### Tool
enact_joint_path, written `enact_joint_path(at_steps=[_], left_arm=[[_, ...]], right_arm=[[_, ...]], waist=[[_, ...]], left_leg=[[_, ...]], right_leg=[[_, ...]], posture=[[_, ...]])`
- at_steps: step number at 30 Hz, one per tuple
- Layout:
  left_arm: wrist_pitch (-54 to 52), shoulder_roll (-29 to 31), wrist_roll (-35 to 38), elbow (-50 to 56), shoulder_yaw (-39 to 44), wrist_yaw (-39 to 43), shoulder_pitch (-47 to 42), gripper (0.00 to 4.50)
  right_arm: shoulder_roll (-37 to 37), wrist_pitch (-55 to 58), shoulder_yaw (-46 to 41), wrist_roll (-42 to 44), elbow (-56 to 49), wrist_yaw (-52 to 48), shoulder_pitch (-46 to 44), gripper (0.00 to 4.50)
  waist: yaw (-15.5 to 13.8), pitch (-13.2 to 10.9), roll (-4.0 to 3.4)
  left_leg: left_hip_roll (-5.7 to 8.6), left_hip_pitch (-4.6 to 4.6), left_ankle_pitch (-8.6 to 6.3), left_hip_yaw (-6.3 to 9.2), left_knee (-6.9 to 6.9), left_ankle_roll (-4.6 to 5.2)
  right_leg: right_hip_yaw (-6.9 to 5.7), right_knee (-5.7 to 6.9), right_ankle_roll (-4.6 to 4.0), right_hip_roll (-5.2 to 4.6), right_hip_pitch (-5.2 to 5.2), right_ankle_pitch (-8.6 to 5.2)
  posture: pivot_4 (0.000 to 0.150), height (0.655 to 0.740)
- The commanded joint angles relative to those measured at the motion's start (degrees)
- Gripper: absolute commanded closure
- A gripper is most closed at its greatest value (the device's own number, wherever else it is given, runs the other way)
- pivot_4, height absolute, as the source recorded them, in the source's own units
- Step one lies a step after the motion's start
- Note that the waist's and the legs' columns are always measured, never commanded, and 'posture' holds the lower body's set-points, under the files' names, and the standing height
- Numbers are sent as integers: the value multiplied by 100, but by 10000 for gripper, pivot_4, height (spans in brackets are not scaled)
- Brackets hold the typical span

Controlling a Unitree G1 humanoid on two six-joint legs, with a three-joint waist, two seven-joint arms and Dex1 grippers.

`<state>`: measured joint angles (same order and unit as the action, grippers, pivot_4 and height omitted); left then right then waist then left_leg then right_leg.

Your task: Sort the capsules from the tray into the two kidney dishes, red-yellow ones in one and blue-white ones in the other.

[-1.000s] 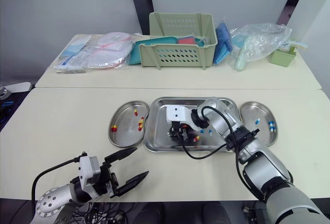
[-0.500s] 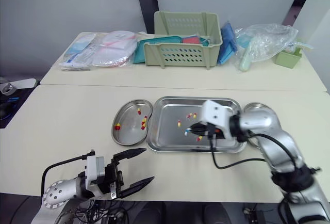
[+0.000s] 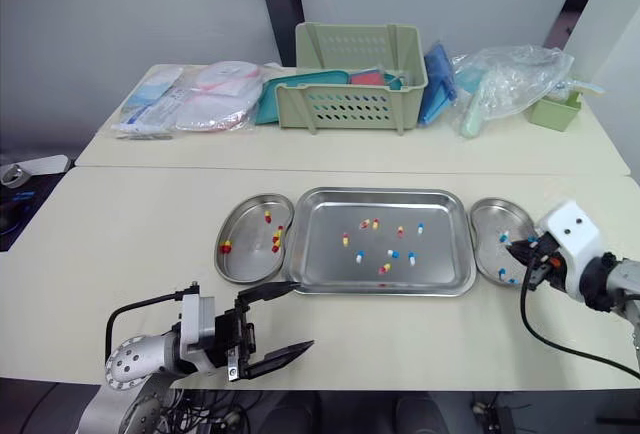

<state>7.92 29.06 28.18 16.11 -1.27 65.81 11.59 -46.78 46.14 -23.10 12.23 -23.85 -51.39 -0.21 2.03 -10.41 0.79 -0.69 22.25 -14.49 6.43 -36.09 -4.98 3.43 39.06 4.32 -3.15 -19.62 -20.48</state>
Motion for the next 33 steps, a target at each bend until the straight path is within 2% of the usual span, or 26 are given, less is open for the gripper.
enact_joint_path(at_steps=[1,12,23,26,31,33], left_arm=[[102,-35,75,73,-33,23,-13,0],[219,-82,73,21,-37,-30,49,0],[192,-111,164,93,86,-277,111,0],[-187,-39,142,285,406,-899,139,0],[-1136,272,94,441,1178,-1952,205,0],[-1326,362,322,175,1830,-2269,154,0]], right_arm=[[46,-159,-206,103,-27,258,12,44474],[101,-226,-64,242,156,674,103,44474],[-9,-352,-202,484,176,673,149,15065],[-62,-763,-413,615,75,397,427,5960],[-132,-1699,-751,636,102,-81,1011,5960],[-157,-2174,-1006,701,211,-443,1322,5960]], waist=[[1,0,-1],[-18,0,0],[-18,1,-1],[-24,0,0],[-25,0,1],[-20,0,1]], left_leg=[[0,-6,0,-2,1,0],[0,-8,0,-3,1,0],[0,-9,0,-4,1,0],[0,-8,0,-3,1,0],[0,-11,0,-3,0,0],[0,-15,0,-2,1,0]], right_leg=[[2,0,0,0,3,0],[3,-2,1,0,7,0],[4,-3,1,0,8,0],[3,-3,1,0,8,0],[4,-4,2,0,11,0],[3,-4,2,0,15,0]], posture=[[1500,7390],[1500,7390],[1500,7390],[1500,7390],[1500,7390],[1500,7390]])
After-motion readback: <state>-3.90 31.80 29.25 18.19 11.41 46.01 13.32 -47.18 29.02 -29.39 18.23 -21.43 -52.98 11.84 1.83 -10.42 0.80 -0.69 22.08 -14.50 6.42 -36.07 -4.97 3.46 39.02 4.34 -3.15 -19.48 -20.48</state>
